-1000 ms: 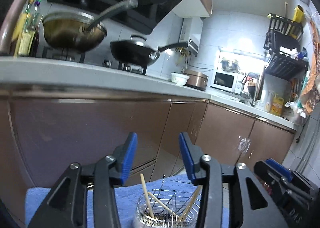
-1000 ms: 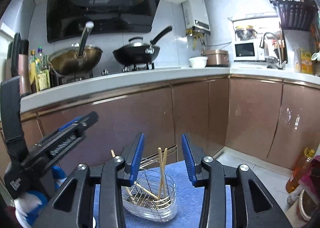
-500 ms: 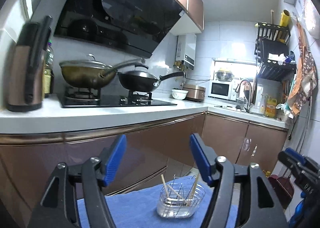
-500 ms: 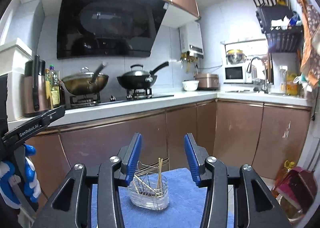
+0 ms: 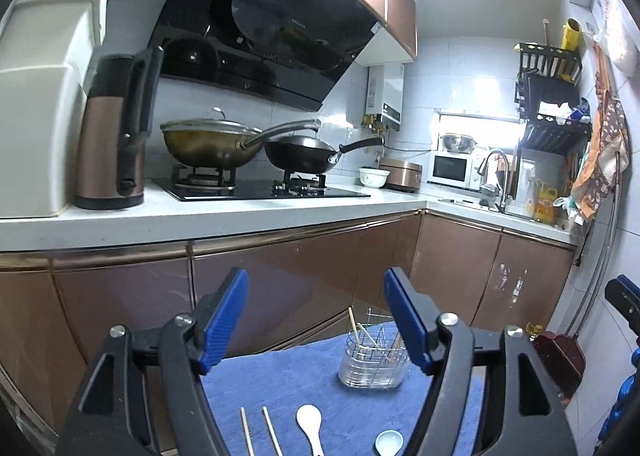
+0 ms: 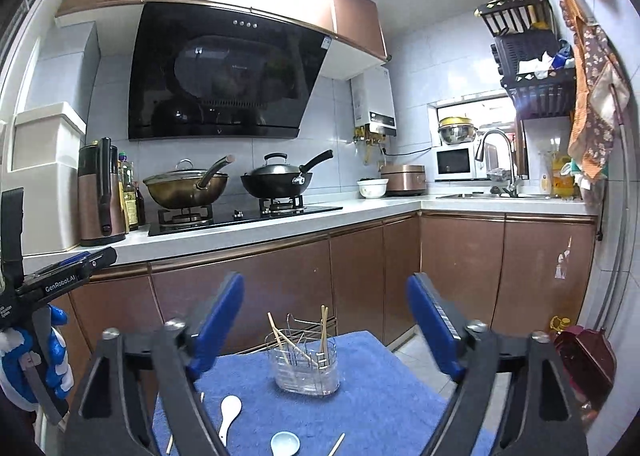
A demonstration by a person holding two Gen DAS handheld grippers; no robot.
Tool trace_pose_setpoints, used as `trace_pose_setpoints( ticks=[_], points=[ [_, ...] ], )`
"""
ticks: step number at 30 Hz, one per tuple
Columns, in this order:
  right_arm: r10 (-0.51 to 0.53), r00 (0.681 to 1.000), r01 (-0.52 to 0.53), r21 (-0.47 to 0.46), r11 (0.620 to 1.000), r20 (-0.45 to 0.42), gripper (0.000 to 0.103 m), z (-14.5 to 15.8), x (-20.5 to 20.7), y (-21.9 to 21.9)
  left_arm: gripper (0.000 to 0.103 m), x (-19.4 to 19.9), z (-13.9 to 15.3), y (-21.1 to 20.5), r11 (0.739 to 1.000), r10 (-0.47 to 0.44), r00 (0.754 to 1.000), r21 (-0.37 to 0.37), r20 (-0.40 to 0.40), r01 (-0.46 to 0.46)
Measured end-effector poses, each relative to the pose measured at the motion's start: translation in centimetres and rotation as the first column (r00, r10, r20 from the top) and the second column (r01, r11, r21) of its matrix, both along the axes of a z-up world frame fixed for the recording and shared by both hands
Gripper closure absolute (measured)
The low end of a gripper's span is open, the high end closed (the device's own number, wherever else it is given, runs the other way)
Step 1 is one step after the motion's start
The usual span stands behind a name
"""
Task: Organize utensils
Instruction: 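Withdraw both open tools up from the holder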
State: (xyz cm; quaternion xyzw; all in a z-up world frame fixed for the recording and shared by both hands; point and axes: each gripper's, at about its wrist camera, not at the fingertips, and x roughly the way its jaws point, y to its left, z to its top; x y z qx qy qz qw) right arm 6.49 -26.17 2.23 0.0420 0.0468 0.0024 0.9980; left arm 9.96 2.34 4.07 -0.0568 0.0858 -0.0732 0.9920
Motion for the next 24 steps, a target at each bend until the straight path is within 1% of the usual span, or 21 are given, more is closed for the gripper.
trace_pose_setpoints(
  ticks=[2,4,7,9,11,13,17,19,20,24],
  points=[
    [-0.001,1.000,0.001,0.005,1.000,0.008,0.003,-0.2,-1.1,0.1,0.034,-1.1,-0.1,0.0,1.000,-0.001,1.000,0.009,0.007,0.001],
    [-0.005,1.000,0.005,0.007,1.000,0.012,0.000,-0.5,-1.9,0.1,0.034,-2.2,-0.2,0.0,1.000,-0.007,1.000,0.011,0.017,0.007],
    [-0.006,1.000,0.006,0.016,1.000,0.011,0.000,-1.0,-3.0,-0.1,0.034,-3.4,-0.4,0.4,1.000,-0.023,1.000,-0.008,0.013,0.023],
    [-0.003,1.000,0.002,0.021,1.000,0.023,0.000,-1.2,-3.7,-0.1,0.034,-4.0,-0.6,0.6,0.999,-0.038,0.999,0.002,-0.012,0.038],
    [-0.005,0.999,0.005,0.015,1.000,0.034,0.000,-1.3,-4.2,0.0,0.034,-4.5,-0.8,0.8,0.999,-0.044,0.999,0.007,-0.026,0.044],
    [-0.015,0.999,0.015,0.001,1.000,0.046,0.000,-1.5,-4.7,0.2,0.034,-4.9,-1.0,1.0,0.999,-0.051,0.998,-0.006,-0.038,0.051],
    [-0.011,0.998,0.012,-0.013,1.000,0.057,0.000,-2.4,-4.9,0.4,0.028,-4.6,-1.8,1.6,0.998,-0.042,0.995,-0.040,-0.086,0.039],
    [0.003,0.999,-0.002,-0.016,1.000,0.041,0.000,-3.0,-4.4,0.4,0.027,-3.7,-2.5,2.0,0.998,-0.028,0.992,-0.050,-0.122,0.022],
    [0.012,1.000,-0.012,-0.014,1.000,0.020,0.000,-3.4,-4.0,0.4,0.027,-3.2,-3.0,2.2,0.998,-0.032,0.989,-0.058,-0.143,0.024],
    [0.028,0.993,-0.029,-0.007,1.000,-0.118,0.000,-5.9,-1.4,0.4,0.027,-1.2,-5.3,2.5,0.998,-0.031,0.975,-0.061,-0.222,0.018]
  ],
)
